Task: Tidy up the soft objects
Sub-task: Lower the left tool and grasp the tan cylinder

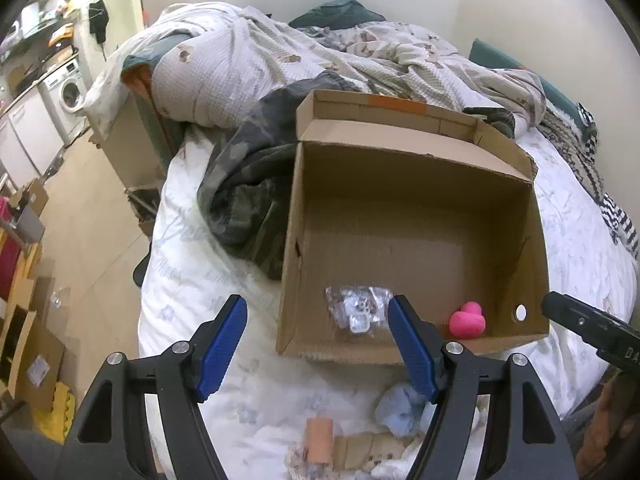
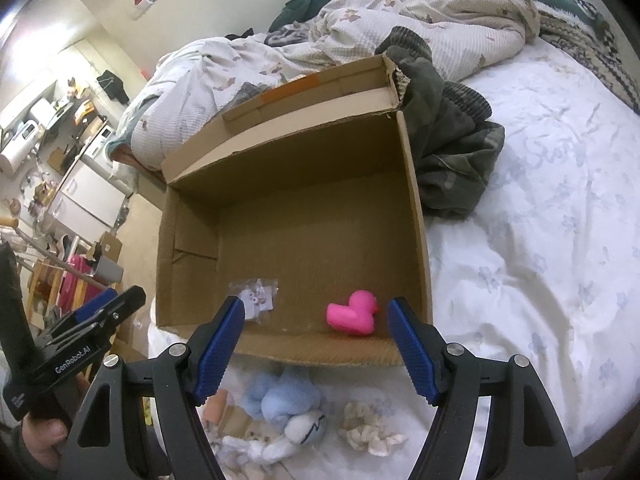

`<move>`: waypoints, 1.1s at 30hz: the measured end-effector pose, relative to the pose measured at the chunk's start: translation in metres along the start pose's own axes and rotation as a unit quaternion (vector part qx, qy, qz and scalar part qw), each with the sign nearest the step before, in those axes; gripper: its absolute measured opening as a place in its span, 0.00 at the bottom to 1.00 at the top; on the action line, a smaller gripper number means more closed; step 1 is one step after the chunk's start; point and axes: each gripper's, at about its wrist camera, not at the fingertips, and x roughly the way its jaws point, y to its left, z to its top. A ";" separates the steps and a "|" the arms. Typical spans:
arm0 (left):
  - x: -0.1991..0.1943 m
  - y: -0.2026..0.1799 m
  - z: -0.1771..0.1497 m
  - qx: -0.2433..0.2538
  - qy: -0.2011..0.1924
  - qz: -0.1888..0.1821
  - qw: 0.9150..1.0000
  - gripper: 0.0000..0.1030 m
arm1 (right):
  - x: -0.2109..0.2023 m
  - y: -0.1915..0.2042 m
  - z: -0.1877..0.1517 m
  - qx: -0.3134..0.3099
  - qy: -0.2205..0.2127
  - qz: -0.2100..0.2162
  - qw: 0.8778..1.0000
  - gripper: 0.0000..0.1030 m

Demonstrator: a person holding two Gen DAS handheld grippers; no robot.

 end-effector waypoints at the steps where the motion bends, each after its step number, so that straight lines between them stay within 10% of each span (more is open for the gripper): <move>1: -0.003 0.001 -0.002 -0.001 0.002 0.001 1.000 0.68 | -0.002 0.001 -0.002 -0.002 0.000 0.000 1.000 0.76; 15: -0.027 0.033 -0.042 -0.038 0.026 0.012 0.999 0.68 | -0.031 -0.005 -0.036 -0.001 0.005 0.001 1.000 0.76; 22: 0.009 0.053 -0.066 -0.087 0.140 0.008 0.986 0.67 | -0.026 -0.006 -0.048 0.003 0.023 -0.005 1.000 0.76; 33: 0.070 0.016 -0.091 -0.059 0.253 -0.055 0.964 0.31 | -0.012 -0.010 -0.049 0.015 0.050 -0.012 0.999 0.76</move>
